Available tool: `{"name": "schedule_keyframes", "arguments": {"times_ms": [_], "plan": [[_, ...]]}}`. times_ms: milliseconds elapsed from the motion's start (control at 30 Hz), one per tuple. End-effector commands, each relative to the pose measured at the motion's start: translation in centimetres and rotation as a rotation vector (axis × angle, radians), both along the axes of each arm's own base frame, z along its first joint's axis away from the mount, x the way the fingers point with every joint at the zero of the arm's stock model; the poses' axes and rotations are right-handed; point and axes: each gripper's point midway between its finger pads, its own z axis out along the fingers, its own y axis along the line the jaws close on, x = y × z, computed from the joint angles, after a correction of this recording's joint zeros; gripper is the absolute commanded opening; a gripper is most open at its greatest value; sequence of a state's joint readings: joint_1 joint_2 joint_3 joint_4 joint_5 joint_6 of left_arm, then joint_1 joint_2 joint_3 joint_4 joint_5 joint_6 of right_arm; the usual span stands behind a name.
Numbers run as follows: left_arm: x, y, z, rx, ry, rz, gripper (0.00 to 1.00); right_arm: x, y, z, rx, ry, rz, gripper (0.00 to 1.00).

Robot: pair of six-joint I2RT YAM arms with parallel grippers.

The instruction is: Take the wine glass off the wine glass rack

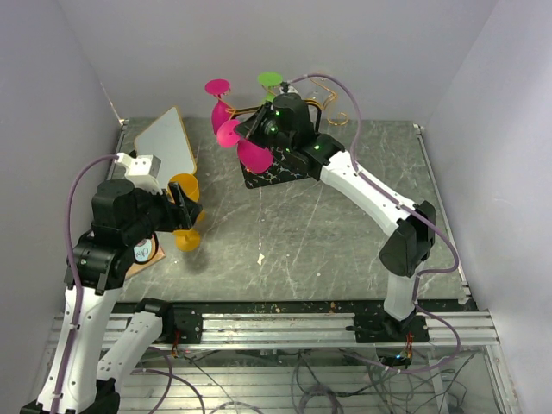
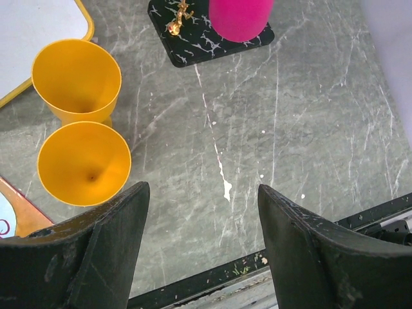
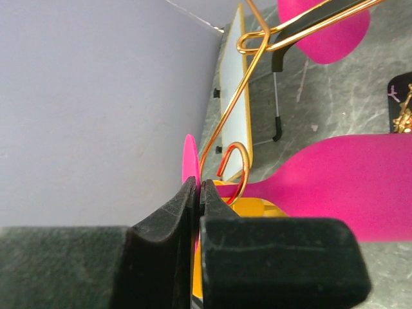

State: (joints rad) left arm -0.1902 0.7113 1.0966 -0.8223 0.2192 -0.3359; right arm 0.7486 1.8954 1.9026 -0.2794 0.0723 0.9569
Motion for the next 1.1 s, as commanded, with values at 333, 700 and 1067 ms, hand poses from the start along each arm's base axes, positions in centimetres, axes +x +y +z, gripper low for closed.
{"name": "schedule_keyframes", "arguments": {"times_ms": [333,700,1067], "plan": [[-0.1,0.8,1.6,0.025,-0.042,0.025,0.79,-0.5,2.6,3.2,0.21,0.018,0.141,0.0],[-0.3,1.2,1.7,0.046,-0.047,0.034,0.8,1.6,3.3,2.7,0.247,0.032,0.092,0.0],[-0.2,1.3,1.7,0.058,-0.049,0.037,0.81,3.8,1.8,2.6,0.316,0.112,-0.077,0.0]]}}
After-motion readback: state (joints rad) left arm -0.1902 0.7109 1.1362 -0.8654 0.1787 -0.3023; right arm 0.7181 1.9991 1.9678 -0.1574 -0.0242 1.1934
